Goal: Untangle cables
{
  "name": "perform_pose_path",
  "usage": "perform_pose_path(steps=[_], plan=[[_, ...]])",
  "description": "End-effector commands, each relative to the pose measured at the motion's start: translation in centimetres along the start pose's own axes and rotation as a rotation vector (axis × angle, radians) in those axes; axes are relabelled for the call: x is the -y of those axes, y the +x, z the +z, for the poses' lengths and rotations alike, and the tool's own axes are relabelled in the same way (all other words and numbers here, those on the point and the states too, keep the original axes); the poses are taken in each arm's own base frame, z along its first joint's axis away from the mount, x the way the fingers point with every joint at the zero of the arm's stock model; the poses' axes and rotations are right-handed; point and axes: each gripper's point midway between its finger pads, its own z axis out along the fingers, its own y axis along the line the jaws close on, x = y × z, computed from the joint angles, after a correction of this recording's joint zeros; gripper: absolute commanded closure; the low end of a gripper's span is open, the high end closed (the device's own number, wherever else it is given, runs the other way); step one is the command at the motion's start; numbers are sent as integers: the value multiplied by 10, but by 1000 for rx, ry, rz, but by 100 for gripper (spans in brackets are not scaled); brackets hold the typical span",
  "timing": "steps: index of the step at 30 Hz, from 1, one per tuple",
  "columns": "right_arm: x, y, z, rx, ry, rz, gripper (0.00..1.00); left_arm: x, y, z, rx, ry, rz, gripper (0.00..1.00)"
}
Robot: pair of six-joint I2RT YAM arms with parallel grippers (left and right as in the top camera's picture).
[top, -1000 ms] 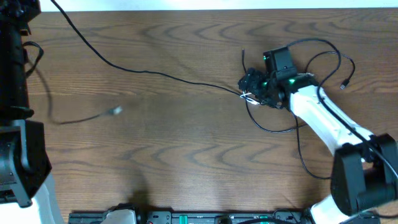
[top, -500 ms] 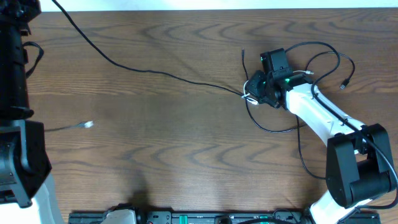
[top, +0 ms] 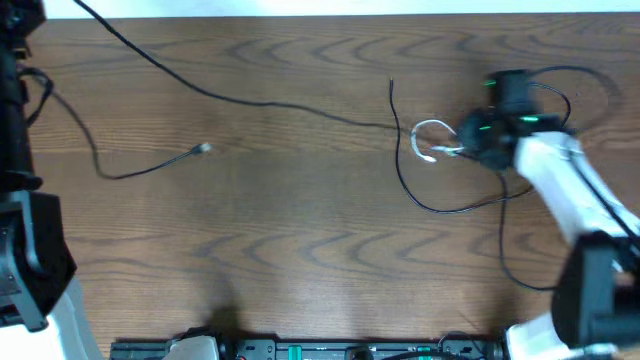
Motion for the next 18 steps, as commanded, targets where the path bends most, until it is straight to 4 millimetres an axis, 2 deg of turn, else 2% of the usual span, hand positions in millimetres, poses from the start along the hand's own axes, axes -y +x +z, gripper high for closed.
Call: perform_pose_path(steps=[1,4,7,9,11,13,16,17,18], plan=[[66,-66,-53,217,158,18,99,-11,-17,-6,47,-41,37,93],[132,-86,-70,242,289,105,99,-25,-26,-6,76,-88,53,93],[169,-88,-75,218,319,207,99,-41,-38,-8,120,-148,65,93],[176,-89,-75,195,271,254,99,-54,-49,-12,171,-215,69,93],[168,-88,-73,164,187,252,99,-58,-54,-13,190,-231,71,93],[135,-88,-69,119,1,136,99,-53,-51,-12,172,-202,72,93],[73,-78,-75,67,-307,-86,99,-40,-41,-8,118,-122,66,93],[59,-72,-78,51,-370,-128,95,-37,-39,-8,107,-103,51,92],[32,-58,-83,13,-486,-208,79,-35,-37,-7,98,-89,21,93]])
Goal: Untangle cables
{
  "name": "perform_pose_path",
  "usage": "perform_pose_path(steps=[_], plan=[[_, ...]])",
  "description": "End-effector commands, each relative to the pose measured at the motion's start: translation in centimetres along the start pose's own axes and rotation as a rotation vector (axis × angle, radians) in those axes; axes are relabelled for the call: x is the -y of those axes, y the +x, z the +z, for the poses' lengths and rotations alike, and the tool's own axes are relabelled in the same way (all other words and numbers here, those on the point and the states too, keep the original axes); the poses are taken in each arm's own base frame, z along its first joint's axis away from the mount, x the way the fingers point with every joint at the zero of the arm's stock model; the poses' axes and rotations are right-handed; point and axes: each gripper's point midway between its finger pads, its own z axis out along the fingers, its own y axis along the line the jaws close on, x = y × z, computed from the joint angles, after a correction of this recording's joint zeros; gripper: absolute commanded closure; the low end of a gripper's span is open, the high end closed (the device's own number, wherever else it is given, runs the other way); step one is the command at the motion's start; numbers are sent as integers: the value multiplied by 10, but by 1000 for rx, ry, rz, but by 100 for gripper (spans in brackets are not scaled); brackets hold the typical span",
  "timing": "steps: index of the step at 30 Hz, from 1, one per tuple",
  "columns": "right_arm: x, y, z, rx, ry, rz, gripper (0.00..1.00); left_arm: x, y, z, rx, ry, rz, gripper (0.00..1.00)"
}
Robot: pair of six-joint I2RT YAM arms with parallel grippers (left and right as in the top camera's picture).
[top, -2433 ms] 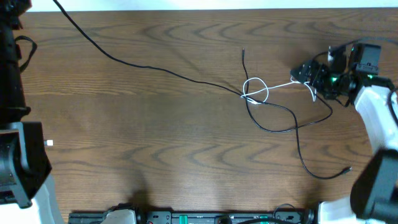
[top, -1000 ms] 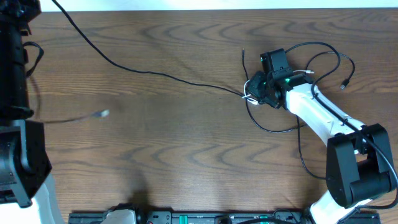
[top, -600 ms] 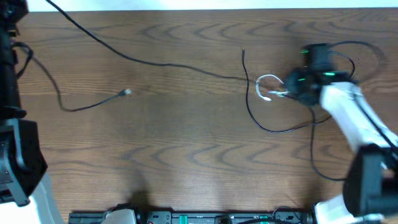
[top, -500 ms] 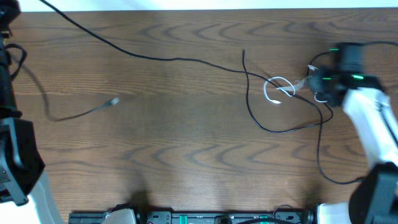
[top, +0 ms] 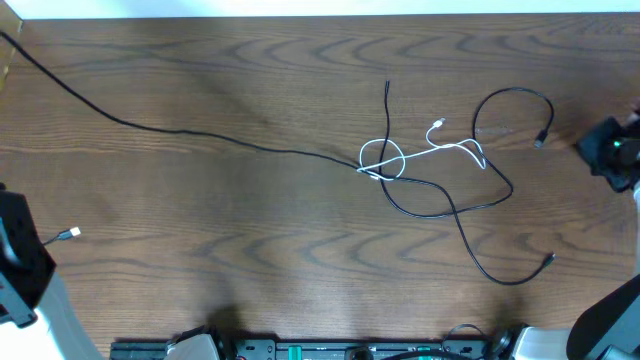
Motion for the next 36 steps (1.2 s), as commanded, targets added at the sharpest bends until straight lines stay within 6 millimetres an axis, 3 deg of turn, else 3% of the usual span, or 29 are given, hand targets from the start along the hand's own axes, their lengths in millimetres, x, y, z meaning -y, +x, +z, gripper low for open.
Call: perform_pose_path(steps=[1,3,4,8,12,17,21,27,30,34,36], plan=[[-96,51,-11,-179,-464,-279,67,17,0,-5,-29,86,-41,93],[-118,76,-11,-244,-500,-332,42,20,2,-5,-42,102,-45,93],[-126,87,-11,-267,-505,-355,36,20,3,-5,-46,104,-44,93],[-163,139,-4,-365,-501,-443,21,15,10,-4,-73,87,-43,93],[-184,174,9,-402,-378,-356,5,13,14,-3,-87,77,-43,92],[-208,213,30,-358,-248,-298,7,14,13,-4,-83,81,-43,93],[-224,239,51,-291,-203,-377,10,13,14,-4,-87,78,-43,93],[-225,286,83,-325,-143,-383,18,13,14,-4,-89,76,-43,92],[-224,299,92,-344,-129,-377,30,13,14,-4,-89,76,-43,93],[-219,299,99,-330,-104,-383,58,13,14,-4,-89,76,-43,92],[-218,298,99,-331,-100,-380,60,13,15,-4,-90,75,-43,92]])
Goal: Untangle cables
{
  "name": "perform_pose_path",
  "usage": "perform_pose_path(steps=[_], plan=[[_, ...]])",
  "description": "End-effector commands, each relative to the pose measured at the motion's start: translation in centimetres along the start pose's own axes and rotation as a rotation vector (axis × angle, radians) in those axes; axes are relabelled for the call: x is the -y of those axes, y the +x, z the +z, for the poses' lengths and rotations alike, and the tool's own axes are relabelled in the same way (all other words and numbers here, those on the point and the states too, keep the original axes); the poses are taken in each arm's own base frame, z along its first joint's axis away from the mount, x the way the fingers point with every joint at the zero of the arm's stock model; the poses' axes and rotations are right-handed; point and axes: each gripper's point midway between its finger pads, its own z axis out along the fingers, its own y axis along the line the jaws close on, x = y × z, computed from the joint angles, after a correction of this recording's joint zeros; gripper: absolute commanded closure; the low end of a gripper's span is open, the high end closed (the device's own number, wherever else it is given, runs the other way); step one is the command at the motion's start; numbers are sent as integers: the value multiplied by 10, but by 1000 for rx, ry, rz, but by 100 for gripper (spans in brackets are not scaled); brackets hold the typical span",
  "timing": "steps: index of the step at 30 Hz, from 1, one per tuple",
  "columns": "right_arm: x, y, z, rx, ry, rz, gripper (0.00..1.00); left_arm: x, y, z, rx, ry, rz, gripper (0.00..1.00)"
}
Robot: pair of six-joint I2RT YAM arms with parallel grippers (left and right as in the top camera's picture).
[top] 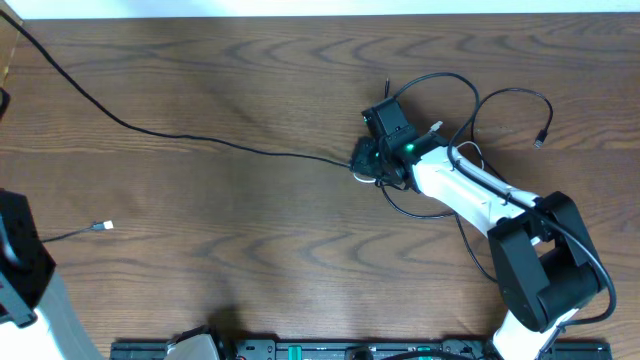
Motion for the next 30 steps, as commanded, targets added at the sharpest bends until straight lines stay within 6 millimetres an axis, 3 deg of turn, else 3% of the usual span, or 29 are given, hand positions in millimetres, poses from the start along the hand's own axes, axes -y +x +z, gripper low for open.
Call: perform_pose_path(steps=[1,8,12,20,25,30], plan=[[7,-3,2,23,31,21,60,4,-5,-3,10,14,-3,93],[20,4,0,-17,80,12,75,3,-3,-2,3,10,-4,92],[26,17,-6,-110,64,-51,63,3,-3,-2,4,9,-4,93],[-12,30,-32,-221,-184,-217,39,-2,3,2,-18,-4,-4,92],[-9,34,-29,-229,-184,-315,38,-2,4,3,-21,-7,-5,93],[-4,42,-28,-240,-139,-343,45,-2,5,3,-22,-7,-5,92]])
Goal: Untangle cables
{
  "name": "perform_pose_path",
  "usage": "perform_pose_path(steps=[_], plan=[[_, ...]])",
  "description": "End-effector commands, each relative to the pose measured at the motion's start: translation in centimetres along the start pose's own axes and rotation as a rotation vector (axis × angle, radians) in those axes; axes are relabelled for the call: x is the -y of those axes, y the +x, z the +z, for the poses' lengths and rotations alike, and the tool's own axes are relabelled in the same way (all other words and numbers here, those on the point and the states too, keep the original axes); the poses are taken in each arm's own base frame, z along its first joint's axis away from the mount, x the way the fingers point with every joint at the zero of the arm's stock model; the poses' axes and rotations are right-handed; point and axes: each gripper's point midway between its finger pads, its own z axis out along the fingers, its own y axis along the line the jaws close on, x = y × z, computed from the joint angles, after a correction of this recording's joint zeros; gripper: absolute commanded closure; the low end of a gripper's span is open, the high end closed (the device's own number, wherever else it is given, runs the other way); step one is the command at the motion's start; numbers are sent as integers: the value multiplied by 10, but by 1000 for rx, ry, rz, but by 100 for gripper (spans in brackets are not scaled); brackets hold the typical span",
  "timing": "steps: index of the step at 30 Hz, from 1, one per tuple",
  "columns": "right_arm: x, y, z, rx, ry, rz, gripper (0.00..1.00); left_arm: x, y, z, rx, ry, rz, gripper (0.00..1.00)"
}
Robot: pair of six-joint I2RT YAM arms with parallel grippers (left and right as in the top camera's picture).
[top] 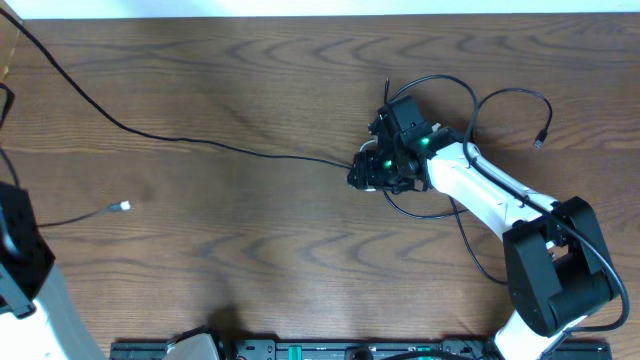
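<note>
A long black cable (180,139) runs from the top left corner to a knot of cables mid-table. My right gripper (362,176) sits right on that knot, pointing down-left; whether its fingers are open or shut does not show. Loops of another black cable (512,92) spread behind and under the right arm, with one plug end (541,139) at the right. The white cable is hidden beneath the gripper. A thin cable with a silver connector (122,206) lies at the left and runs off the left edge.
The left arm's body (22,262) stands at the left edge, its gripper out of frame. The right arm's base (555,275) fills the lower right corner. A black rail (300,350) runs along the table's front edge.
The right gripper has shifted slightly down and left on the knot and its wrist has turned. The silver connector at the left has moved a little right and up.
First the right gripper was at a white loop far right. Then the arm stood back at the right edge, with the white and black cables lying tangled mid-table. Later the gripper was down on that knot, where it stays now. The silver connector moved left, then crept back rightward.
</note>
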Motion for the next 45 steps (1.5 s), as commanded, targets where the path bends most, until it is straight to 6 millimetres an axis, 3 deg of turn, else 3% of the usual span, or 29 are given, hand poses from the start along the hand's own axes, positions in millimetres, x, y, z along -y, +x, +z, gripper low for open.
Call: perform_pose_path(steps=[1,8,17,23,30,45], plan=[[-9,3,-3,6,4,-81,46,4,-5,-3,12,14,-4,93],[-4,5,3,40,105,-100,54,4,-5,-3,13,14,-4,93],[9,-2,5,91,214,-128,53,5,-7,-7,17,16,-4,92],[18,5,15,53,235,-149,56,5,-7,-7,16,16,-4,93],[15,2,16,68,223,-153,73,5,-7,-7,16,16,-4,93],[24,16,22,12,245,-173,71,4,-5,-7,10,12,-4,93]])
